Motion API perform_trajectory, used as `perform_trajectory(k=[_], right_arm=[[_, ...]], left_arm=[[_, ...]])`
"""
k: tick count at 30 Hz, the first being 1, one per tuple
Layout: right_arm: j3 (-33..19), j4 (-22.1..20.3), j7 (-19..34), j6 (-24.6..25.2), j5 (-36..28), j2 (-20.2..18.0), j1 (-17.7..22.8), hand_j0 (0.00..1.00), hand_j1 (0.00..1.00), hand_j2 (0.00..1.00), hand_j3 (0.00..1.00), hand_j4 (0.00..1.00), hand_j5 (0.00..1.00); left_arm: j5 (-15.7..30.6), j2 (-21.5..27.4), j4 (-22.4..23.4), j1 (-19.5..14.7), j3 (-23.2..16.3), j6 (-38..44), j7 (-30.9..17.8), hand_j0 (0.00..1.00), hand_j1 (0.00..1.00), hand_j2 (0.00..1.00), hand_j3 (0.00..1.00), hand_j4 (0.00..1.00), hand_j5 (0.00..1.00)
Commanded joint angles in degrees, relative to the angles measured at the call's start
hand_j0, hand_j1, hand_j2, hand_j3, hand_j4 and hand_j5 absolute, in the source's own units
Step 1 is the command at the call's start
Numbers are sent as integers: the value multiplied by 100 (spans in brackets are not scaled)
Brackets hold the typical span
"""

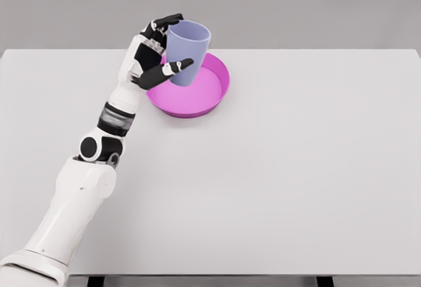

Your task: Flip the cup with left arm and place it on the plate

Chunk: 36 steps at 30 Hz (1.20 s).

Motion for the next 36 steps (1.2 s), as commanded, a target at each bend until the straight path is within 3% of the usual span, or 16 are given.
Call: perform_trajectory(k=[1,5,7,13,16,25,36], right_arm=[[0,-1,-1,0,-2,-1,0,100,100,100,100,100,100],[0,-1,8,0,-2,-1,0,100,100,100,100,100,100],[0,8,-1,0,-2,-1,0,100,100,100,100,100,100],[0,8,-1,0,-2,-1,0,100,100,100,100,100,100],[0,8,-1,0,-2,-1,0,100,100,100,100,100,100],[0,-1,-1,0,-2,-1,0,100,100,100,100,100,100],[0,-1,-1,0,-2,-1,0,100,100,100,100,100,100]], left_arm=[[11,8,25,0,-4,-2,-2,63,63,63,63,63,63],[11,61,86,9,-4,-2,24,65,65,65,65,65,65],[11,0,271,0,-48,-2,-20,65,65,65,65,65,65],[72,-343,254,-70,22,-2,-107,66,66,66,66,66,66],[125,-695,227,-35,435,-2,-476,66,66,66,66,66,66],[511,-695,324,-9,532,-2,-520,66,66,66,66,66,66],[564,-695,1238,-352,559,-2,-520,66,66,66,66,66,66]])
